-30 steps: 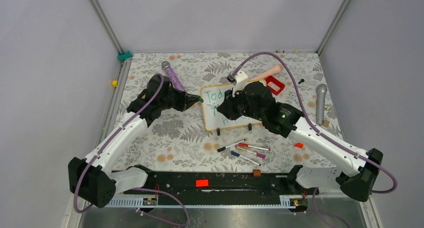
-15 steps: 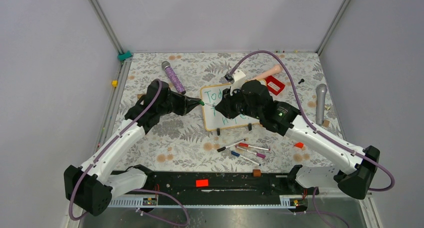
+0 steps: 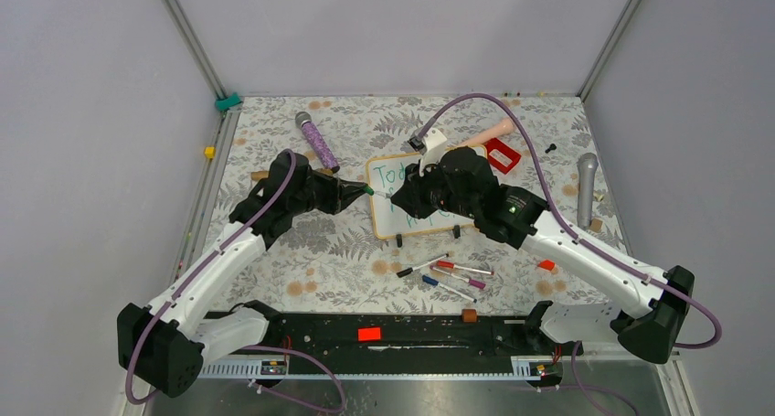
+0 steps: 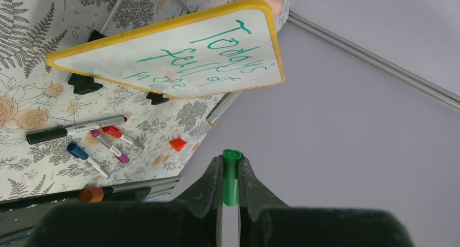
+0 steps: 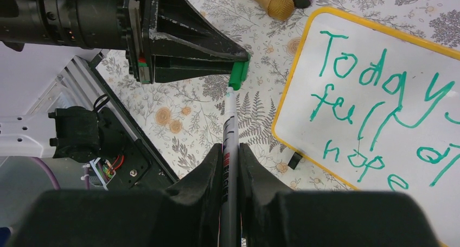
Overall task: Write a sentence on the whiteboard
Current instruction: Insert the whiteboard marker without the cap into the pen cap.
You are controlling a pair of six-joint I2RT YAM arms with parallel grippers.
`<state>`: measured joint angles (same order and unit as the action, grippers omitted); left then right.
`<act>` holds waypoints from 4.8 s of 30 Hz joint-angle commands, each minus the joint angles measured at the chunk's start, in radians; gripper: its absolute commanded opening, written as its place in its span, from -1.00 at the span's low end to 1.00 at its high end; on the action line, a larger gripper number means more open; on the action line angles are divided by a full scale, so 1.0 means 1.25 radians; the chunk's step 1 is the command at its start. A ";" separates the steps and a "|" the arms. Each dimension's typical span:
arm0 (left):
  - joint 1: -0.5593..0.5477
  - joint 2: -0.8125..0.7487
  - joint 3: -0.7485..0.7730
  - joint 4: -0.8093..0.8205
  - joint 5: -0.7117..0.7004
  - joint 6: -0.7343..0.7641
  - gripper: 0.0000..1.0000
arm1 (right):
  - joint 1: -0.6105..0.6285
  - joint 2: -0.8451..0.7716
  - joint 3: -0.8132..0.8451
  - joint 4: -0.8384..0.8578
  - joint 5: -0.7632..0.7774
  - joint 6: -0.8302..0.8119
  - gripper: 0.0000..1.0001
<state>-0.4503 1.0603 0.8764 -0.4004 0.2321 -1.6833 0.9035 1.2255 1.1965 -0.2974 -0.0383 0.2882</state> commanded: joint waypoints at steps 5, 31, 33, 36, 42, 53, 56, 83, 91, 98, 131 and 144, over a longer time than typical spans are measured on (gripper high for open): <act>-0.002 -0.012 0.004 0.026 0.006 -0.146 -1.00 | 0.012 -0.023 -0.004 0.041 -0.015 0.000 -1.00; -0.027 -0.030 0.004 0.027 0.013 -0.165 -1.00 | 0.012 0.017 -0.012 0.047 0.024 0.001 -1.00; -0.027 -0.033 0.001 0.029 0.011 -0.167 -1.00 | 0.012 0.015 -0.012 0.047 0.021 0.001 -1.00; -0.024 -0.042 -0.030 0.065 0.000 -0.191 -1.00 | 0.012 0.000 -0.020 0.046 0.016 0.001 -1.00; -0.022 -0.042 -0.060 0.105 -0.001 -0.211 -1.00 | 0.012 -0.051 -0.058 0.030 0.023 -0.001 -1.00; -0.020 -0.043 -0.064 0.112 0.009 -0.211 -1.00 | 0.012 -0.063 -0.071 0.018 0.043 -0.004 -1.00; -0.019 -0.044 -0.062 0.109 0.010 -0.207 -1.00 | 0.012 -0.046 -0.053 0.020 0.040 -0.005 -1.00; -0.020 -0.043 -0.063 0.108 0.012 -0.198 -1.00 | 0.012 -0.045 -0.018 0.014 0.034 -0.005 -1.00; -0.020 -0.042 -0.062 0.107 0.013 -0.197 -1.00 | 0.012 -0.035 0.000 0.017 0.033 -0.003 -1.00; -0.020 -0.038 -0.058 0.108 0.015 -0.196 -1.00 | 0.011 -0.028 0.002 0.017 0.032 0.001 -1.00; -0.105 0.080 0.120 0.101 -0.002 -0.218 -1.00 | 0.024 0.212 0.194 0.059 0.200 0.023 -1.00; -0.249 0.028 0.151 0.056 -0.050 -0.316 -1.00 | 0.022 0.270 0.242 0.040 0.154 0.033 -1.00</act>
<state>-0.6029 1.1790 0.9913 -0.3363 -0.0837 -1.8408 0.9276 1.4868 1.4609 -0.3920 0.2188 0.3103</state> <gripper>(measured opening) 0.070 0.183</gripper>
